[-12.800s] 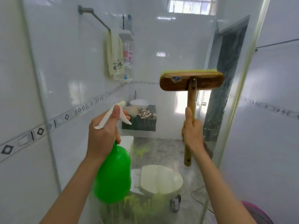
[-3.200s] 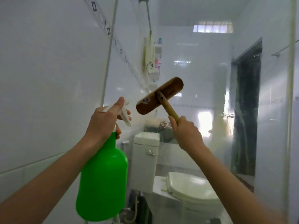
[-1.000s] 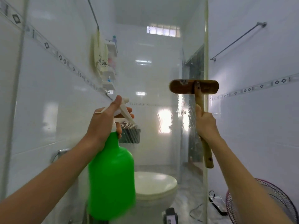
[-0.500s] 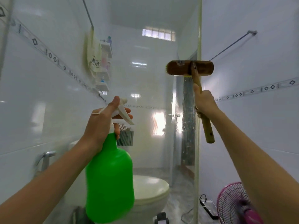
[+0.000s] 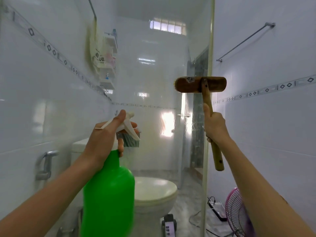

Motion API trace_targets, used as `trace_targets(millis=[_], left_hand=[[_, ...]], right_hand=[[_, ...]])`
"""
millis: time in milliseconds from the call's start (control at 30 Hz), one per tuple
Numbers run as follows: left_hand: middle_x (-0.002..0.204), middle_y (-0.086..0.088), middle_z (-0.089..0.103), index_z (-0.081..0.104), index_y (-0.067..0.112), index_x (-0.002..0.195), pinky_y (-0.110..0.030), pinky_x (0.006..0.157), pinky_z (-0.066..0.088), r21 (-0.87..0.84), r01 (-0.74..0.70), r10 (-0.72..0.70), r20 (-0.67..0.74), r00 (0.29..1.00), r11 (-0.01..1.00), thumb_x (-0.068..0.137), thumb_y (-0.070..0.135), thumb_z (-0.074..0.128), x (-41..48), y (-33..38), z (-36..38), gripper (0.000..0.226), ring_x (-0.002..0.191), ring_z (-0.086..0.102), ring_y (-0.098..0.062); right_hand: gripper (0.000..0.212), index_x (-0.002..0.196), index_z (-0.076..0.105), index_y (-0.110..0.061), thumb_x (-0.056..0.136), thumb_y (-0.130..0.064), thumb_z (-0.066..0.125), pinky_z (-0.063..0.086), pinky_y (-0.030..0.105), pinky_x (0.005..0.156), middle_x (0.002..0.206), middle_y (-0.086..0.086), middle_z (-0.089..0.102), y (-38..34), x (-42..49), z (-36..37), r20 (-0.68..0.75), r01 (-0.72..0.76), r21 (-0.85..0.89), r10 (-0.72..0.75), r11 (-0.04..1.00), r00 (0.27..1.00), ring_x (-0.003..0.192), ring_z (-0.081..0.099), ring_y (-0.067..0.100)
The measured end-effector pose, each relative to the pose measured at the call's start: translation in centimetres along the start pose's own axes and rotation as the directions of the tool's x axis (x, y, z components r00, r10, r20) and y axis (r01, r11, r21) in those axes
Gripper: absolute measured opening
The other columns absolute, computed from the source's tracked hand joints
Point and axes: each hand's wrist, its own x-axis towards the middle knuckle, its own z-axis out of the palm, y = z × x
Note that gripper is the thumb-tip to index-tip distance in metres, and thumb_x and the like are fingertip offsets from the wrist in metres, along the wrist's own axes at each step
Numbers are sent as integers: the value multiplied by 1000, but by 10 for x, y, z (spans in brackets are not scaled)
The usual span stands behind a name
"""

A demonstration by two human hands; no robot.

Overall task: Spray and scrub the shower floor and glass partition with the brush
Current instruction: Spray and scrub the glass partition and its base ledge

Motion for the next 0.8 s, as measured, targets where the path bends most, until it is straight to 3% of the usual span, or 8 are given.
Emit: trace_targets(millis=[133, 233, 467, 667, 800], left_hand=[[90, -15, 79, 78, 1, 93, -22, 36, 44, 29, -10, 10, 5, 1000, 1000, 97, 48, 49, -11, -7, -1, 55, 32, 46, -12], [89, -17, 79, 79, 4, 92, -22, 36, 44, 52, 15, -15, 12, 1000, 999, 98, 49, 49, -18, -11, -7, 54, 32, 45, -13], [92, -12, 80, 76, 2, 97, -22, 36, 44, 65, 51, -51, -5, 999, 997, 99, 47, 47, -28, -22, -20, 54, 33, 47, -11], [90, -11, 80, 78, 7, 92, -23, 37, 44, 67, 98, -96, -44, 994, 993, 99, 48, 49, -38, -33, -32, 50, 34, 48, -11], [88, -11, 80, 77, 7, 91, -22, 37, 43, 68, 97, -94, -48, 994, 993, 101, 46, 49, -39, -33, -36, 49, 34, 46, -11]], right_hand=[[50, 71, 56, -15, 95, -52, 32, 41, 17, 42, 59, 5, 55, 91, -118, 33, 36, -86, 82, 84, 993, 996, 45, 51, 14], [47, 75, 55, -16, 92, -52, 30, 33, 13, 38, 60, 2, 49, 122, -182, 46, 24, -127, 8, 127, 992, 992, 46, 44, 8], [51, 65, 50, -14, 99, -47, 31, 36, 17, 44, 55, 0, 47, 68, -88, 23, 26, -23, 115, 20, 993, 999, 47, 43, 9], [52, 66, 49, -14, 92, -55, 29, 30, 13, 38, 56, 2, 46, 151, -208, 52, 11, -158, -20, 158, 987, 987, 46, 43, 10], [52, 62, 48, -14, 98, -47, 31, 29, 17, 39, 52, -1, 42, 100, -157, 45, 50, -123, 55, 120, 991, 992, 43, 38, 9]])
